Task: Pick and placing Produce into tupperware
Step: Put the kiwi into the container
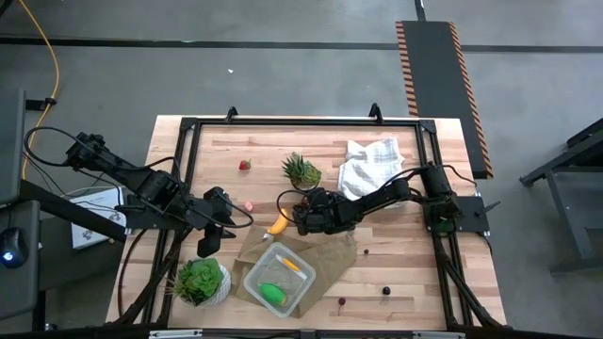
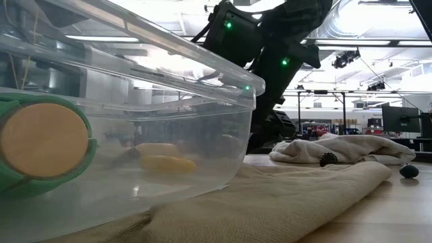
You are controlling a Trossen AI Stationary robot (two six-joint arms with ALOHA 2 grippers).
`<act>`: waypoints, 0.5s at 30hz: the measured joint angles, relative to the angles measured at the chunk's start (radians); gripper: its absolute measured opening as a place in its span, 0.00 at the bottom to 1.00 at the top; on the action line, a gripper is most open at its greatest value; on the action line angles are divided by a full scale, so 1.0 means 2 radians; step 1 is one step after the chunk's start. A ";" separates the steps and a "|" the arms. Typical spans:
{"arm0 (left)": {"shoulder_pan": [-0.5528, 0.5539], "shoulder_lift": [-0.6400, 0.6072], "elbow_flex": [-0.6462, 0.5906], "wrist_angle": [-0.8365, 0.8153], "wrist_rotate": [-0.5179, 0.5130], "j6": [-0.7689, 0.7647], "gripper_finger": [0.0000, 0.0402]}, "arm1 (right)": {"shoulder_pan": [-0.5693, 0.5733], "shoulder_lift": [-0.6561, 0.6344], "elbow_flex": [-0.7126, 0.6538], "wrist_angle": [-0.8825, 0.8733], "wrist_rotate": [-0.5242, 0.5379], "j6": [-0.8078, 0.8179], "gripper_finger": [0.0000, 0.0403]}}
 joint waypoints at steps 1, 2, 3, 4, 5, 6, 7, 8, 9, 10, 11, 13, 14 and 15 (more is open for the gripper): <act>0.000 0.000 0.000 0.000 0.000 0.000 0.33 | 0.000 0.000 0.000 0.001 0.000 -0.002 0.99; 0.000 0.000 0.000 0.000 0.000 0.000 0.33 | 0.000 0.000 0.000 0.001 0.000 -0.003 0.99; 0.000 0.000 0.000 0.000 0.000 0.000 0.33 | 0.000 0.000 0.000 0.001 0.000 -0.003 0.99; 0.000 0.000 0.000 0.000 0.000 0.000 0.33 | -0.001 0.000 0.000 0.001 0.000 -0.003 0.99; 0.000 0.000 0.000 0.000 0.000 0.000 0.33 | -0.002 0.000 0.000 0.001 0.000 -0.003 0.99; 0.000 0.000 0.000 0.000 0.000 0.000 0.33 | -0.003 0.000 0.000 0.001 0.000 -0.003 0.99; 0.000 0.000 0.000 0.000 0.000 0.000 0.33 | -0.004 0.000 0.000 0.001 0.000 -0.003 0.99; 0.000 0.000 0.000 0.000 0.000 0.000 0.33 | -0.004 0.000 0.000 0.001 0.000 -0.003 0.99; 0.000 0.000 0.000 0.000 0.000 0.000 0.33 | -0.006 0.000 0.000 0.001 -0.001 -0.003 0.99; 0.000 0.000 0.000 0.000 0.000 0.000 0.33 | -0.007 0.000 0.000 0.001 -0.006 -0.004 0.99; 0.000 0.000 0.000 0.000 0.000 0.000 0.33 | -0.009 0.000 0.000 0.001 -0.013 -0.003 0.99; 0.000 0.000 0.000 0.000 0.000 0.000 0.33 | -0.013 0.000 0.000 0.001 -0.029 -0.003 0.99; 0.000 0.000 0.000 0.000 0.000 0.000 0.33 | -0.014 0.000 0.000 0.001 -0.036 -0.003 0.99; 0.000 0.000 0.000 0.000 0.000 0.000 0.33 | -0.016 0.000 0.000 0.001 -0.041 -0.004 0.99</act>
